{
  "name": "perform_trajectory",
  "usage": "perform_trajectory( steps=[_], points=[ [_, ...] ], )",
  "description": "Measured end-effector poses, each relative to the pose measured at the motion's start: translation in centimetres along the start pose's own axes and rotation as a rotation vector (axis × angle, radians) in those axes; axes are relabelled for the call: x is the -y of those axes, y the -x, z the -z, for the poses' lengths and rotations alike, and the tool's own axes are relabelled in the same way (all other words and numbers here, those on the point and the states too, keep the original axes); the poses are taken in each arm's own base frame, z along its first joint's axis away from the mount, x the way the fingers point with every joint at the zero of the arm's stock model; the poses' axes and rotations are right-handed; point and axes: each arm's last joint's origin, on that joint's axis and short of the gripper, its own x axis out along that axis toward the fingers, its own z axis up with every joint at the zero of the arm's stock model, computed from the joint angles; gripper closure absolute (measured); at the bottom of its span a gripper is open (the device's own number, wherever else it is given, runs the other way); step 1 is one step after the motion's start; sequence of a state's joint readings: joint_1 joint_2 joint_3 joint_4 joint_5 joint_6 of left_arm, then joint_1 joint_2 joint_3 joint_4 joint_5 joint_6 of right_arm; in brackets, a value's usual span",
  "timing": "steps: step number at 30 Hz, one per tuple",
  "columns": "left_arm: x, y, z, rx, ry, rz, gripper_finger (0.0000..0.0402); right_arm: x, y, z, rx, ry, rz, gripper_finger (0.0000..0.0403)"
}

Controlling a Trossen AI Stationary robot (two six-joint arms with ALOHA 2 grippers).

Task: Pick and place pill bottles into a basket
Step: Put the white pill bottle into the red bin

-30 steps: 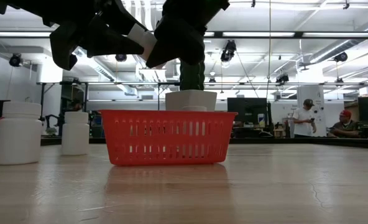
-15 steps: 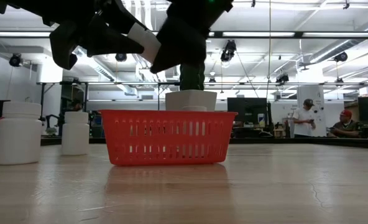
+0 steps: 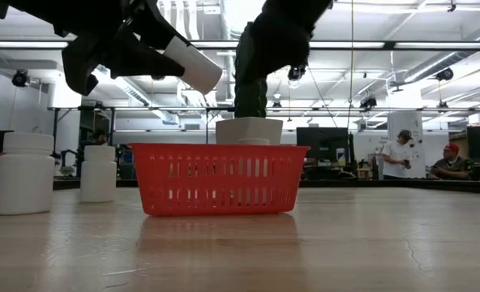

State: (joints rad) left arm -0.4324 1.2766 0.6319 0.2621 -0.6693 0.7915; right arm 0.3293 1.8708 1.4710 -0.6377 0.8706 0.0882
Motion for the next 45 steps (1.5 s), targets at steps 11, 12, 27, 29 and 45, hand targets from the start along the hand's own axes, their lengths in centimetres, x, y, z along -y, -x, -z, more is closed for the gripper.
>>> perform_trajectory(
  steps=[11, 12, 27, 29, 45],
  points=[
    [-0.3, 0.0, -0.5, -0.015, 0.040, 0.059, 0.0240, 1.2, 0.5, 3.8, 0.027, -0.103, 0.115, 0.0176],
    [-0.3, 0.0, -0.5, -0.009, 0.040, 0.068, 0.0240, 1.4, 0.6, 4.0, 0.039, -0.113, 0.116, 0.0177],
    [-1.2, -0.2, -2.2, -0.035, 0.052, 0.273, 0.0240, 3.4, 2.3, 7.2, 0.375, -0.291, 0.033, 0.0177],
    [-1.1, -0.3, -2.3, -0.041, 0.029, 0.307, 0.0240, 3.4, 2.4, 7.3, 0.401, -0.298, 0.012, 0.0177],
    [1.0, -5.4, -5.9, -0.161, -0.241, 0.552, 0.0240, 3.4, 2.3, 7.4, 0.405, -0.288, 0.016, 0.0177]
  ],
)
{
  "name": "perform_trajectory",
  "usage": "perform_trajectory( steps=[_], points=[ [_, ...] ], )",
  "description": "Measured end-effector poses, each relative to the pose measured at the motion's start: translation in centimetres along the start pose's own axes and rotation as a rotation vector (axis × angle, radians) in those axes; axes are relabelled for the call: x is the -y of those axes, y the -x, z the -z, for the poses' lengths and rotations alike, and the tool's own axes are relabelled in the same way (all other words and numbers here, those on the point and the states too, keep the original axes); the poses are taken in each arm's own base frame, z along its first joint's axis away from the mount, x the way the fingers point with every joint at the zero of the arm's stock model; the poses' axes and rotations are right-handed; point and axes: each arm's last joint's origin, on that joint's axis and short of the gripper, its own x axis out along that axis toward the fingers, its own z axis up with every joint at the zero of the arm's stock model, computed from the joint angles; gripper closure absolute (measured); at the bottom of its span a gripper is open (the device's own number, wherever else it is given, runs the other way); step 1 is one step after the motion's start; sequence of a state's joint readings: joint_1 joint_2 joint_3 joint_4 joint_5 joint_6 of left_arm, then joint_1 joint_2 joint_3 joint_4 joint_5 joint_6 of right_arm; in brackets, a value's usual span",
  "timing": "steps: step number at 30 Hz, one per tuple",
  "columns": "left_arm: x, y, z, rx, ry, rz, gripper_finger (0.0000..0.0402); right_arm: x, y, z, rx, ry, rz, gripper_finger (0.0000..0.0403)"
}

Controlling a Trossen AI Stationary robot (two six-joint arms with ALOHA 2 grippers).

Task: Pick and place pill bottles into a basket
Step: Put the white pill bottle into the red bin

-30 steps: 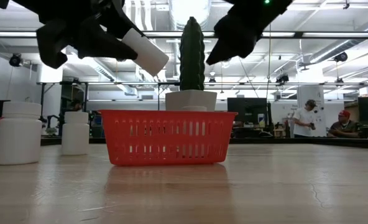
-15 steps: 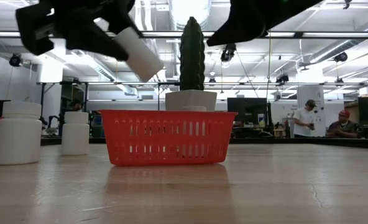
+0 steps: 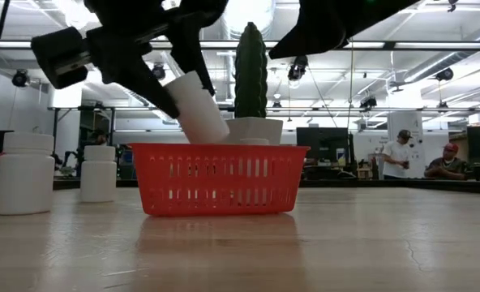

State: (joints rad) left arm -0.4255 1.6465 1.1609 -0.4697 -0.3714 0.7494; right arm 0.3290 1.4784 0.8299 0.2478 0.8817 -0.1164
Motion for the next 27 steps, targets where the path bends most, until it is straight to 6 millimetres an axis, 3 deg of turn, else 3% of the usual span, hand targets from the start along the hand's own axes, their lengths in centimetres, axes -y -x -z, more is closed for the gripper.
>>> perform_trajectory(
  steps=[9, 27],
  points=[
    [-0.5, -1.0, -1.5, 0.059, -0.074, 0.058, 0.0240, 0.0, 0.0, 0.0, -0.002, 0.002, 0.000, 0.0177],
    [-1.3, -2.8, -1.5, 0.045, -0.103, 0.048, 0.0240, 0.0, 0.0, -0.1, 0.011, 0.003, 0.002, 0.0177]
  ],
)
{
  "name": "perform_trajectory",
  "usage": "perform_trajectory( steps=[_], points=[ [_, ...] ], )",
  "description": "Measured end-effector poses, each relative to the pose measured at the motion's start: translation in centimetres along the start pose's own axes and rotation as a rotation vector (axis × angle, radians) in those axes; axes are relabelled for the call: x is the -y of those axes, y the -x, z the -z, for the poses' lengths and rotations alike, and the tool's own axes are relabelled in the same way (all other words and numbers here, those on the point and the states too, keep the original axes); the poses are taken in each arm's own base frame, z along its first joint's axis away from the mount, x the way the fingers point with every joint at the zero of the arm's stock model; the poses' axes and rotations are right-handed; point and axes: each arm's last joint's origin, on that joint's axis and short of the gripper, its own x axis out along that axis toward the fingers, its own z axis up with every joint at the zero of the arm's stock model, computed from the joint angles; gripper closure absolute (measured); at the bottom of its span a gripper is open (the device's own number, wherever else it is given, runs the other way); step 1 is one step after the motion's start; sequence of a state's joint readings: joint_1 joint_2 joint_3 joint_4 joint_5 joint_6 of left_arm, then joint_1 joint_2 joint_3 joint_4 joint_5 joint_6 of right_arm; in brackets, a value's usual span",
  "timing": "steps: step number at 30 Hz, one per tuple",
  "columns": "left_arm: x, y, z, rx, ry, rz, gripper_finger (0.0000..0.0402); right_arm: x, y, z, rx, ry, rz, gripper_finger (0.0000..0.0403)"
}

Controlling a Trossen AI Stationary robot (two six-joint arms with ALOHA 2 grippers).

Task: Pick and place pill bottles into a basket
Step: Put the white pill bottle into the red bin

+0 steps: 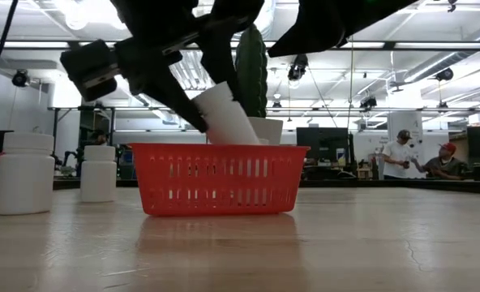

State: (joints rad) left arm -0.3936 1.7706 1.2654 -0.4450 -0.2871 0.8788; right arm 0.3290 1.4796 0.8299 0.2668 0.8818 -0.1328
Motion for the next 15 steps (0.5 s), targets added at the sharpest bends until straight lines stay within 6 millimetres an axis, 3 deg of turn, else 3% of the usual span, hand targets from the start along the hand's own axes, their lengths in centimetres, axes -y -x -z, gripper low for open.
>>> perform_trajectory(
  steps=[15],
  points=[
    [-0.61, -0.39, 0.41, 0.040, 0.004, -0.015, 0.0240, -0.02, -0.01, 0.01, 0.000, 0.002, 0.000, 0.0177]
  ],
)
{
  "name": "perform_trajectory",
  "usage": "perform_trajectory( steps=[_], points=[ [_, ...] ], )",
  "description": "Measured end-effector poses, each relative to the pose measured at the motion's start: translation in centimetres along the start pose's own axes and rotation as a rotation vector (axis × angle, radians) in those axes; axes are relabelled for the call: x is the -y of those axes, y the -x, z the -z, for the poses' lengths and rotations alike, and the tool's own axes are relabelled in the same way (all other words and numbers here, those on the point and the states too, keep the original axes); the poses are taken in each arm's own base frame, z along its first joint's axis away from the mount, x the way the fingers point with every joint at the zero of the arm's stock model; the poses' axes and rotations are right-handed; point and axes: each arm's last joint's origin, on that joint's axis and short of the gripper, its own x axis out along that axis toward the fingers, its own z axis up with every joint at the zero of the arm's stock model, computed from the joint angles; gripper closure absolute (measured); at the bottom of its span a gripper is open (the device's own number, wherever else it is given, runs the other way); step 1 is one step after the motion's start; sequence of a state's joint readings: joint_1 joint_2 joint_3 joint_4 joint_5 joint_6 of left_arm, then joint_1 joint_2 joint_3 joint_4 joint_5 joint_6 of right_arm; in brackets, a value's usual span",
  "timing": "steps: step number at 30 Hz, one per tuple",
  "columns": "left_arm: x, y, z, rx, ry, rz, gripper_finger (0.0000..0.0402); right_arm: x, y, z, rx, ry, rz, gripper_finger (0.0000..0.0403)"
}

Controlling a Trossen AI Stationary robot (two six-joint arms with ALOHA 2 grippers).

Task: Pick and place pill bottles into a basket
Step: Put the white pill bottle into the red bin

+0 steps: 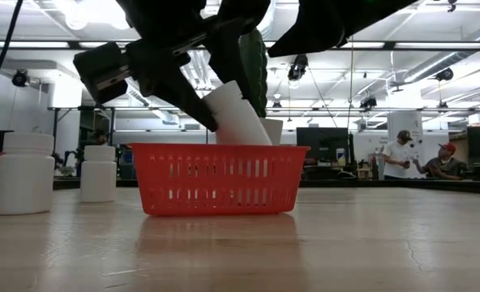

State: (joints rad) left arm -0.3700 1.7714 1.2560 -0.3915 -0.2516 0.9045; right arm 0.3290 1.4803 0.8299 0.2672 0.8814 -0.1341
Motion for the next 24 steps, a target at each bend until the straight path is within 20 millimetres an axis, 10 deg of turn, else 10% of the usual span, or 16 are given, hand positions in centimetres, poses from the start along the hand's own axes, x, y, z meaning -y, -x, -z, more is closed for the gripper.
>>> perform_trajectory(
  steps=[24],
  points=[
    [0.0, -2.2, 0.1, -0.007, -0.016, 0.003, 0.0240, -0.1, 0.0, 0.0, 0.004, -0.003, -0.023, 0.0177]
  ],
)
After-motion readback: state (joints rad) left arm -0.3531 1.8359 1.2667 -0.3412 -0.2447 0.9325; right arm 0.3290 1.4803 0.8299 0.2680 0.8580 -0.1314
